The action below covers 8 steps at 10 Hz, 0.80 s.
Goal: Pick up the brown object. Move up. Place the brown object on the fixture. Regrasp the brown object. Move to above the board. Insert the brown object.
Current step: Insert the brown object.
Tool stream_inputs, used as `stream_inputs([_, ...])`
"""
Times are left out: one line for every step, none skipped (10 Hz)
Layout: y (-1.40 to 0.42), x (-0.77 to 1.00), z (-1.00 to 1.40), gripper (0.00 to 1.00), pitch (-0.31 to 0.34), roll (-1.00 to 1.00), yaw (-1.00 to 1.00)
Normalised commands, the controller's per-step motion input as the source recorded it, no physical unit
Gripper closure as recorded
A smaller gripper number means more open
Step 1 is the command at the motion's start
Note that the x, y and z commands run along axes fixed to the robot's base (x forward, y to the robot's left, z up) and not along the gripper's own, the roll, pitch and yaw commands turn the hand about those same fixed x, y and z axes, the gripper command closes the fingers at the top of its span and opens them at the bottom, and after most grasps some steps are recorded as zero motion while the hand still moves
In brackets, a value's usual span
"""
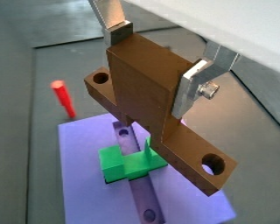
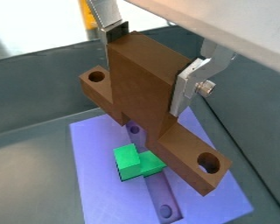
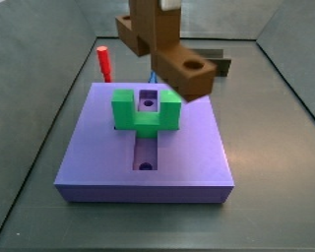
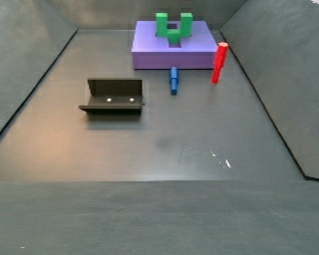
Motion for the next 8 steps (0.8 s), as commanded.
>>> stream_inputs([-0.07,0.0,-0.24,1.0,0.0,-0.18,-0.84])
stream_inputs([-0.07,0.0,-0.26,1.0,0.0,-0.19,-0.81])
stream_inputs([-0.06,0.13,-0.27,1.0,0.074,-0.15,-0.76])
stream_inputs([-0.06,0.14,-0.28,1.0,0.091,-0.07,-0.67])
stream_inputs([0.0,0.08,-0.29,1.0,0.066,-0.09,-0.65])
stream_inputs([0.0,0.07,-0.21,1.0,0.1,-0.01,-0.66])
stream_inputs([0.02,0.03,-0.18,1.0,0.066,0.0,-0.75])
stream_inputs([0.08,0.0,-0.14,1.0,0.054,0.0,-0.75])
